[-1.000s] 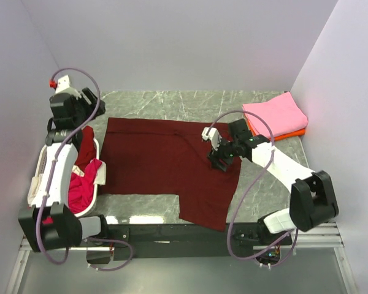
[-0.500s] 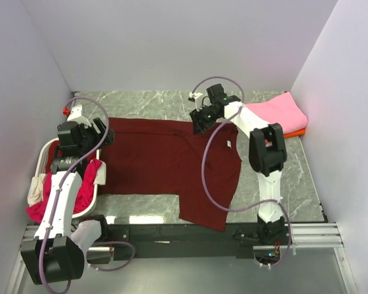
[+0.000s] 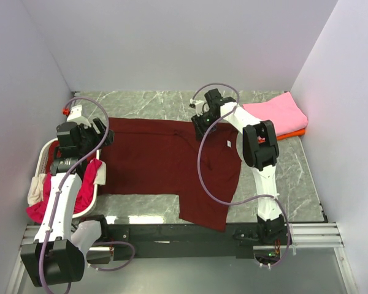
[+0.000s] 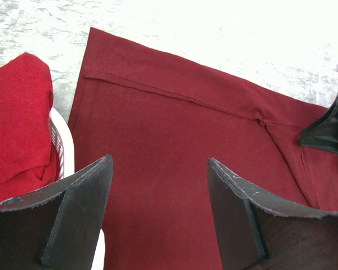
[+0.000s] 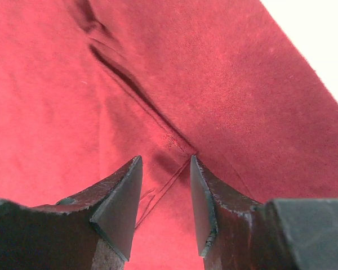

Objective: Fold and stack the t-shirts
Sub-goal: Fold the tshirt

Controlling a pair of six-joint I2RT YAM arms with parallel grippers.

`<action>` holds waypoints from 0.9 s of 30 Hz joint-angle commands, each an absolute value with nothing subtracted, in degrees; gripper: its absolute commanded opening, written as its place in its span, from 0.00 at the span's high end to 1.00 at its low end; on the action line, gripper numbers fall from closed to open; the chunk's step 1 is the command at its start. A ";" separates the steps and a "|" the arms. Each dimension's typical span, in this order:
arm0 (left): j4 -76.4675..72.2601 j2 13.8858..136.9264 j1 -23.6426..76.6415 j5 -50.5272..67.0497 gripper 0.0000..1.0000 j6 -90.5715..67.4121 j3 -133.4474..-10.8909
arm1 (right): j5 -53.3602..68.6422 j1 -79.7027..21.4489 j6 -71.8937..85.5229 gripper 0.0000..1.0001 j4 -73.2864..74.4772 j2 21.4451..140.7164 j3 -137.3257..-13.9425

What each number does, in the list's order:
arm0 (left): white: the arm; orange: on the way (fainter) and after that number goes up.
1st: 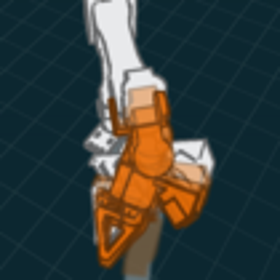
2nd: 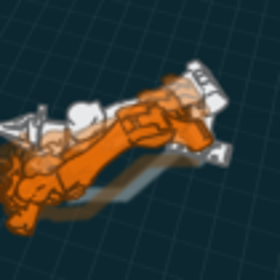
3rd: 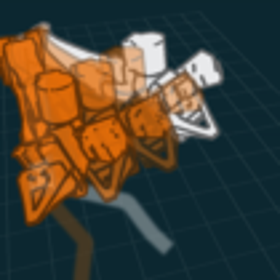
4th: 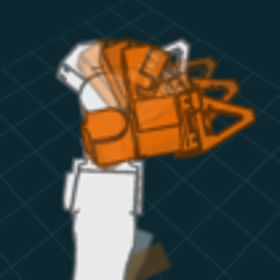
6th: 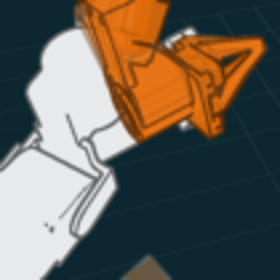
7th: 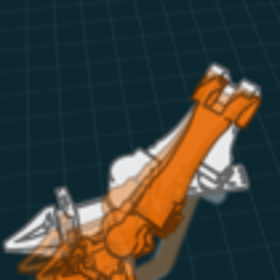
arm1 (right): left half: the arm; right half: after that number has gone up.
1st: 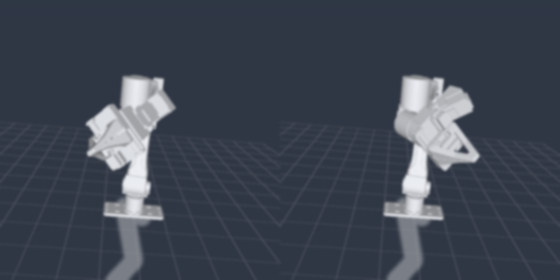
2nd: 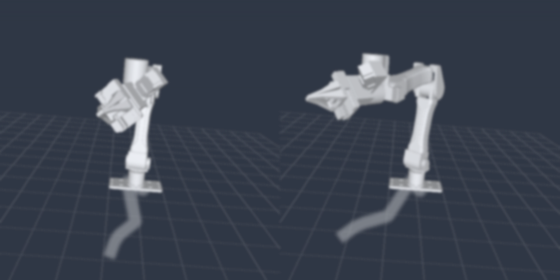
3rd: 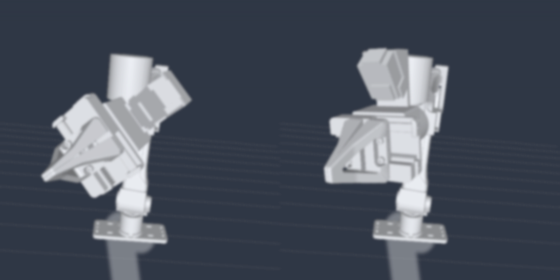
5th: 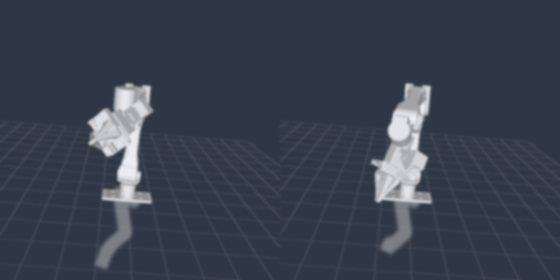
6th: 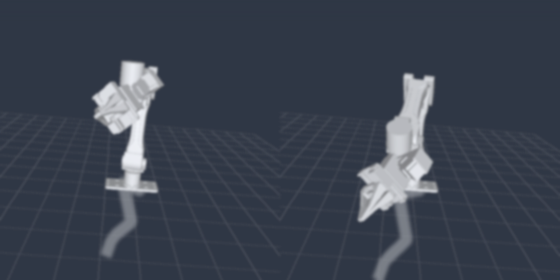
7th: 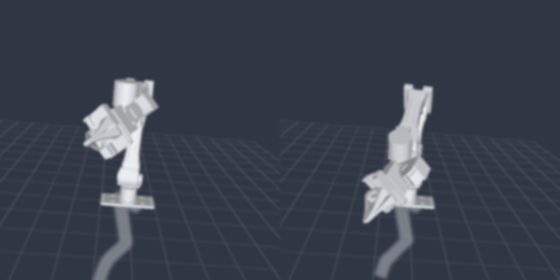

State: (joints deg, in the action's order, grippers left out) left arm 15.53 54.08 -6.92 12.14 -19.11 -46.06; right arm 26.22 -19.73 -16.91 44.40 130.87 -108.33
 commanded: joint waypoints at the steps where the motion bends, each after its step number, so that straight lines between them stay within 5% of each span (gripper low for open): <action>1: 13.89 53.17 -6.68 12.74 0.27 -18.02 -46.49 | 25.58 -19.51 -16.26 0.53 45.70 131.83 -110.21; 6: 14.06 53.26 -6.68 12.57 0.27 -18.02 -46.41 | 25.84 -19.51 -16.26 0.53 45.53 132.54 -110.74; 16: 14.06 53.26 -6.68 12.22 0.27 -17.93 -46.49 | 26.63 -19.60 -16.52 0.94 44.74 127.71 -109.43; 27: 14.06 53.35 -6.68 12.13 0.27 -17.93 -46.41 | 29.97 -28.02 -19.68 0.98 48.07 123.40 -105.12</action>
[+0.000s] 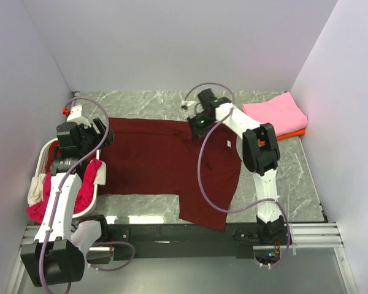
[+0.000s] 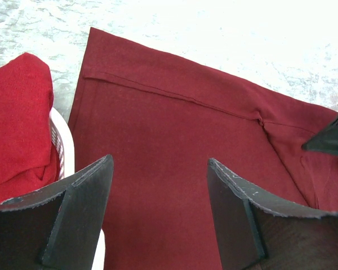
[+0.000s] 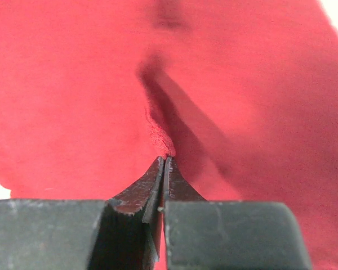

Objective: Fold and stack the t-shirts
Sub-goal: Fold the tshirt

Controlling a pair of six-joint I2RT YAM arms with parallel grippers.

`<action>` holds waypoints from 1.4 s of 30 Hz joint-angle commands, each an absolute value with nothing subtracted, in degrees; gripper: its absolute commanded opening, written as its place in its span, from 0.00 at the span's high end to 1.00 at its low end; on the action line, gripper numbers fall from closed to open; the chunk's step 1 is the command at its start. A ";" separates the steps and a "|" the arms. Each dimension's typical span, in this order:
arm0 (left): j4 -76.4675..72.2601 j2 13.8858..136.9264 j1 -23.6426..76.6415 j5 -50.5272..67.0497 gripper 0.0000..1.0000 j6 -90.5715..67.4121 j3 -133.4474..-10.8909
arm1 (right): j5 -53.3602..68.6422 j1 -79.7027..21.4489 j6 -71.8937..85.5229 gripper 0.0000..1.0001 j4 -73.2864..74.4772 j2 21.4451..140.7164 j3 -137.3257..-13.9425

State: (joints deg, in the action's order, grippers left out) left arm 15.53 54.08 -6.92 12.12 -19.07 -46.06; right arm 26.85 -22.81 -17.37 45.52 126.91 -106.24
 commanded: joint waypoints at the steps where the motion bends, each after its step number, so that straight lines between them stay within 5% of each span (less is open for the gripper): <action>1: 14.06 53.44 -6.68 12.04 0.27 -17.84 -46.41 | 30.14 -31.08 -20.64 0.94 48.42 123.49 -104.60; 3: 14.06 53.70 -6.77 11.95 0.27 -17.84 -46.41 | 30.58 -33.91 -21.44 0.87 49.21 123.75 -104.33; 5: 14.15 53.70 -6.68 11.78 0.28 -17.75 -46.41 | 30.41 -36.82 -21.88 0.70 49.74 123.75 -105.03; 9: 14.24 53.61 -6.77 11.69 0.27 -17.75 -46.23 | 28.22 -33.06 -19.43 0.58 46.51 119.81 -104.94; 21: 14.15 56.33 -6.68 16.08 0.28 -18.02 -46.58 | 17.94 -7.05 -13.90 0.55 41.75 118.11 -102.21; 38: 14.15 57.04 -6.68 16.08 0.28 -18.02 -46.67 | 16.96 -3.52 -8.00 0.57 40.87 130.08 -107.93; 42: 14.33 57.30 -6.77 16.08 0.28 -17.93 -46.67 | 17.31 -3.60 -6.86 0.66 40.70 132.01 -110.91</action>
